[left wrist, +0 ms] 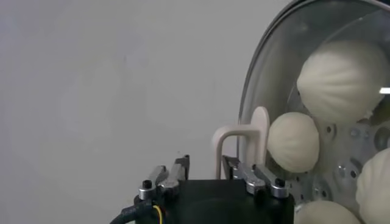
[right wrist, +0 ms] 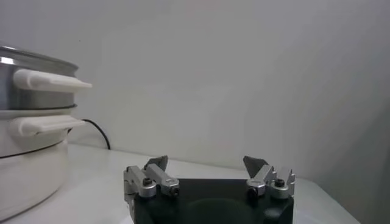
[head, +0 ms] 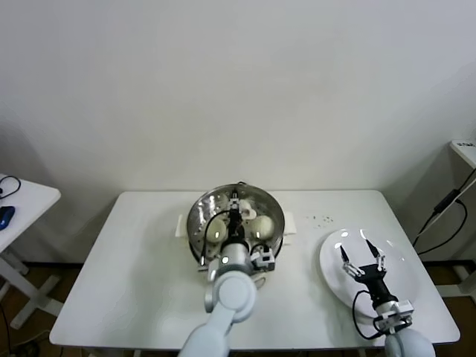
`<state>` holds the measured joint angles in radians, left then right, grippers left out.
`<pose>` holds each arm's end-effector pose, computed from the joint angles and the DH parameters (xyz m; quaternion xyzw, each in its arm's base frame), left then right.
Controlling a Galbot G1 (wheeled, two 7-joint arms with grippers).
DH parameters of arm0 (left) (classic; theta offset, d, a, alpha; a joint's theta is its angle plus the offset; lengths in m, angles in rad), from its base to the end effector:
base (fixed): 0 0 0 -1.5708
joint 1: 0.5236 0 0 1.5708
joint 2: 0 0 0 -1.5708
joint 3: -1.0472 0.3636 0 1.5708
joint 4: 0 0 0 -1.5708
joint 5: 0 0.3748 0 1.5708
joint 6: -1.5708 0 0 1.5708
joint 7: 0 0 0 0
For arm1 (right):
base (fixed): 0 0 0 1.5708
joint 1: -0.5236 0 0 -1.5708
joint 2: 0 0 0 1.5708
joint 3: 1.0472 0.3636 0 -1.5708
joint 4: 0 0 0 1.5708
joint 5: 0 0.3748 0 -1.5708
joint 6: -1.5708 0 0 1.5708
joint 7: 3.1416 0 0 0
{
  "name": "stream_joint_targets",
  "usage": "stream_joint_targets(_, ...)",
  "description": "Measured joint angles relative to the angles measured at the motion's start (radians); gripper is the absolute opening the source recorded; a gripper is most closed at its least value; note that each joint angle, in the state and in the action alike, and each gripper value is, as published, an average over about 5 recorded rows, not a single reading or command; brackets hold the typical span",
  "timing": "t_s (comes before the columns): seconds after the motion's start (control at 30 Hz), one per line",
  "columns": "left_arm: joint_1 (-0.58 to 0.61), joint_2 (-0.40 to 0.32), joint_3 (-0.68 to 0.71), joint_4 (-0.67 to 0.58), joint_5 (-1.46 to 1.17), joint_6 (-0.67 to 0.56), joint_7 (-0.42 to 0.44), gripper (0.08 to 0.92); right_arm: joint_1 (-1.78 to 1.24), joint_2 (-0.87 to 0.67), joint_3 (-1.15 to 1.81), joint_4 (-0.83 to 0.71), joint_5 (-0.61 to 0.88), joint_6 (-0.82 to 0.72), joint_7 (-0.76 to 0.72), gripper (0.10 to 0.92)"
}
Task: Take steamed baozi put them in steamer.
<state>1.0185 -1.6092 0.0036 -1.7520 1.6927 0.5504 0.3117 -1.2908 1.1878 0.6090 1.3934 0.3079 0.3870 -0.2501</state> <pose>0.3268 -0.1967 -0.2795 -0.0116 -0.7181 -0.6949 0.0350 0.2634 -0.1898 -0.4641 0.0687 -0.9962 0.0535 0.0042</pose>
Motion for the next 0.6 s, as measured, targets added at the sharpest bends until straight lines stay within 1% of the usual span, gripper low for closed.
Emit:
stream_joint_targets(0.37,0.022,0.0,0.004,-0.049,0.002,-0.019,0.009,0.767,0.008,-0.001,-0.005,-0.011,-0.001,0.002,-0.001,0.823)
stream_joint_targets(0.47,0.03,0.0,0.004,-0.064,0.002,-0.024,0.016,0.813,0.012,-0.002,-0.006,-0.015,-0.001,0.003,-0.002,0.823)
stream_joint_targets(0.6,0.04,0.0,0.002,-0.081,-0.004,-0.031,0.022,0.822,0.015,-0.002,-0.007,-0.019,-0.001,0.003,-0.003,0.823)
